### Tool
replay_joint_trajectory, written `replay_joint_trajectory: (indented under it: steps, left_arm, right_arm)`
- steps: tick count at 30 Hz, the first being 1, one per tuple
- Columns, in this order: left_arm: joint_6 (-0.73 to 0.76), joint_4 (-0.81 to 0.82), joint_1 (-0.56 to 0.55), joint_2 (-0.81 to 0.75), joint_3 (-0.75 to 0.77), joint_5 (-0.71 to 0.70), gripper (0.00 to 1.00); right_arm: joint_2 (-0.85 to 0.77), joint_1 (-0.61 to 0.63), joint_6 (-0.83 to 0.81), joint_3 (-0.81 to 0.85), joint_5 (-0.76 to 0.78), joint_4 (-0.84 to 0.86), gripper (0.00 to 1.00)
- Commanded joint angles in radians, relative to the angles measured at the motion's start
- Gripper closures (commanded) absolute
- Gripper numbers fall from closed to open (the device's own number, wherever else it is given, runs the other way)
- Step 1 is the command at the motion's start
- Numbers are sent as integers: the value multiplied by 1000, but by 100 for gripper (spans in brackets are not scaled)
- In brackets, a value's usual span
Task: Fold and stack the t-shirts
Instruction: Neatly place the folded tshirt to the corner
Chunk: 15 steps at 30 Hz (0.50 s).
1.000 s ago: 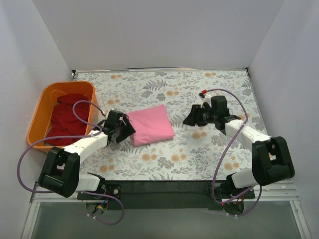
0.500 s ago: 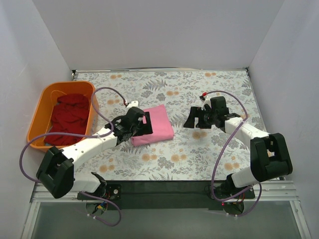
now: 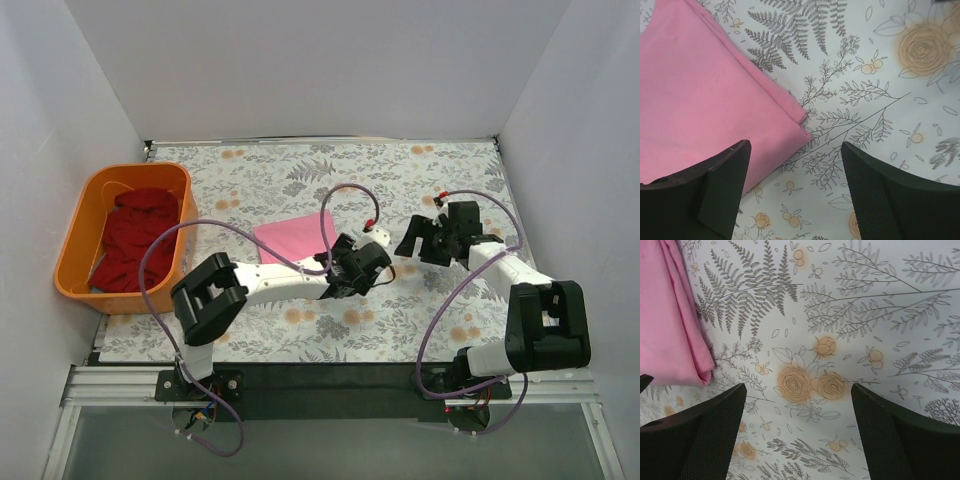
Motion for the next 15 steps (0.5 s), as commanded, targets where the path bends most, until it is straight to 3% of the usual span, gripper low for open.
replay_joint_trajectory:
  steps: [1, 9, 15]
  left_arm:
    - [111, -1, -12, 63, 56, -117, 33]
    - [145, 5, -13, 189, 91, -142, 40]
    - [139, 8, -12, 213, 77, -136, 71]
  right_arm:
    - [-54, -38, 8, -24, 16, -10, 23]
    - [-60, -49, 1, -47, -7, -8, 23]
    - [-31, -48, -6, -45, -93, 28, 23]
